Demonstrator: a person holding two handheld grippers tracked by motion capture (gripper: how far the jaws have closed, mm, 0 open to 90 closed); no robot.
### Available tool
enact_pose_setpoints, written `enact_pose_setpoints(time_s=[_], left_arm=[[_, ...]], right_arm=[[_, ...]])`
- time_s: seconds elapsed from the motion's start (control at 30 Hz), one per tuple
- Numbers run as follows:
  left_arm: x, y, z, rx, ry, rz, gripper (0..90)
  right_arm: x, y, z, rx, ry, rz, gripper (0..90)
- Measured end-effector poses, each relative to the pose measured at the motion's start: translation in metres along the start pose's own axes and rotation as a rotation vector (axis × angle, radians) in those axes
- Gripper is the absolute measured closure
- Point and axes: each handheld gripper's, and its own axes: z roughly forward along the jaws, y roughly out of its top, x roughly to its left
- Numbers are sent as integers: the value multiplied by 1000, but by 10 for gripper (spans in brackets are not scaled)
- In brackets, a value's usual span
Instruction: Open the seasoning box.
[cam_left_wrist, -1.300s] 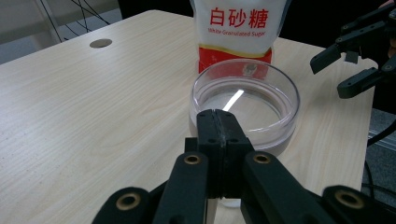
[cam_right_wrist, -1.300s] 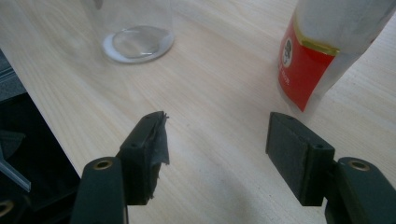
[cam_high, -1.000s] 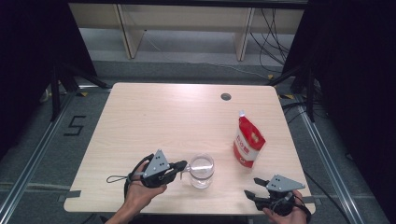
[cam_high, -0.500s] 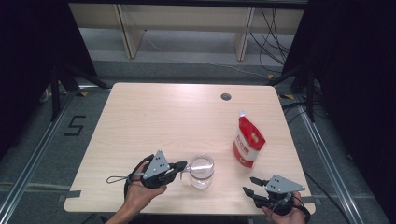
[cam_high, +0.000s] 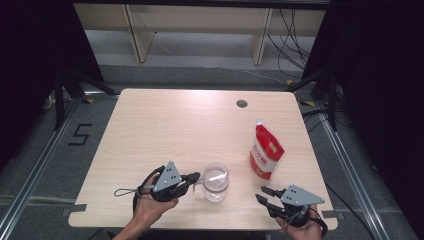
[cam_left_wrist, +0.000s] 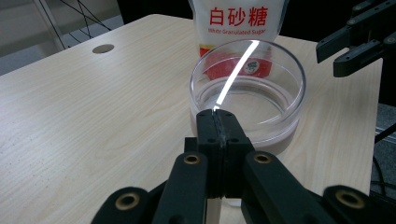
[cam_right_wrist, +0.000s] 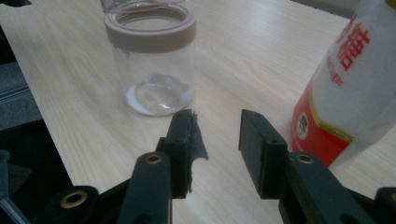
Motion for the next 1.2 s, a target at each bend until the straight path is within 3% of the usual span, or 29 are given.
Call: enact_pose_setpoints(time_s=[0.23,0.27,0.33,0.6,0.8,0.9,0.97,1.2], left_arm=[[-1,0,0,0,3,-1,886],[0,0,0,0,3,15,887],[-1,-1,0,-3,5,2,887],[-1,-1,0,-9,10,7,887],[-1,-2,0,-13,10,-3,887],[-1,-2,0,-11,7,-3,887],[-1,-2,0,-13,8,-3,887],[-1,-3,0,-15,8,-4,887]], right_arm=[[7,11,11,-13,34,-28,756],[8,13,14,-22,46,-32,756],[9,19,19,-42,50,-51,773],[13,30,30,-52,60,-33,830],[16,39,44,-51,88,-58,862],[15,42,46,-63,84,-96,866],[16,45,50,-61,90,-73,875],[18,50,58,-68,106,-80,877]])
